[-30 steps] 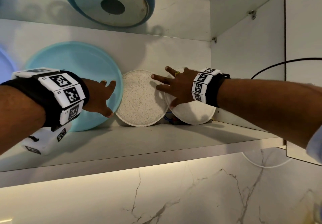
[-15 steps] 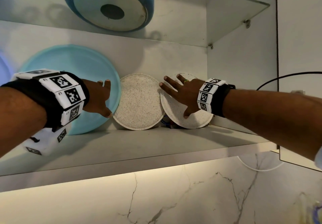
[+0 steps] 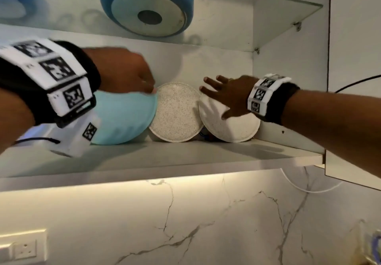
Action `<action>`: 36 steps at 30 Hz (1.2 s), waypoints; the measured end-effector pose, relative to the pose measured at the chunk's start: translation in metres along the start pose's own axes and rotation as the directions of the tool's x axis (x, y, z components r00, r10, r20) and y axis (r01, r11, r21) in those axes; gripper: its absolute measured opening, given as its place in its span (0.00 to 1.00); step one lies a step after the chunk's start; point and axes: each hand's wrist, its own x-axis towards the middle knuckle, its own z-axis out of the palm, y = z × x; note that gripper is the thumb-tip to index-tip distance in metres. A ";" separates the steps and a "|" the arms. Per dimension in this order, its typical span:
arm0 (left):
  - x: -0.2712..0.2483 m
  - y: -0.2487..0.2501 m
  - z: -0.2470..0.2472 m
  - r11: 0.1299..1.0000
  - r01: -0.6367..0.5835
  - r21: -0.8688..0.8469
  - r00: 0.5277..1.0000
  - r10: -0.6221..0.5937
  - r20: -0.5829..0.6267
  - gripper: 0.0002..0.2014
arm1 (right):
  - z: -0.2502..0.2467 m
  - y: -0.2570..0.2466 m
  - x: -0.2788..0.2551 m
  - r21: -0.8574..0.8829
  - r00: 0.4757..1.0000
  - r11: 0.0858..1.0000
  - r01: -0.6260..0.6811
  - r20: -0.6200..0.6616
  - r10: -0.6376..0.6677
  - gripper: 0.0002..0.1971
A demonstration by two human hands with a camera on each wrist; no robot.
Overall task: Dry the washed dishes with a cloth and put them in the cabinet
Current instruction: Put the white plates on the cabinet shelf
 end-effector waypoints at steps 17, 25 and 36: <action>-0.353 0.105 0.143 0.607 0.051 -0.793 0.993 0.052 0.104 0.08 | 0.004 -0.286 -0.293 0.969 0.986 -0.183 0.165 -0.156 0.064 0.09; -0.531 0.081 0.265 0.599 0.626 -0.499 0.754 -0.301 0.584 0.11 | 0.084 -0.456 -0.366 0.973 0.936 -0.204 -0.106 0.029 -0.350 0.10; -0.694 0.028 0.283 0.318 0.944 -0.081 0.259 -0.570 0.779 0.31 | -0.044 -0.608 -0.345 0.990 0.730 -0.141 0.001 -0.097 -0.676 0.25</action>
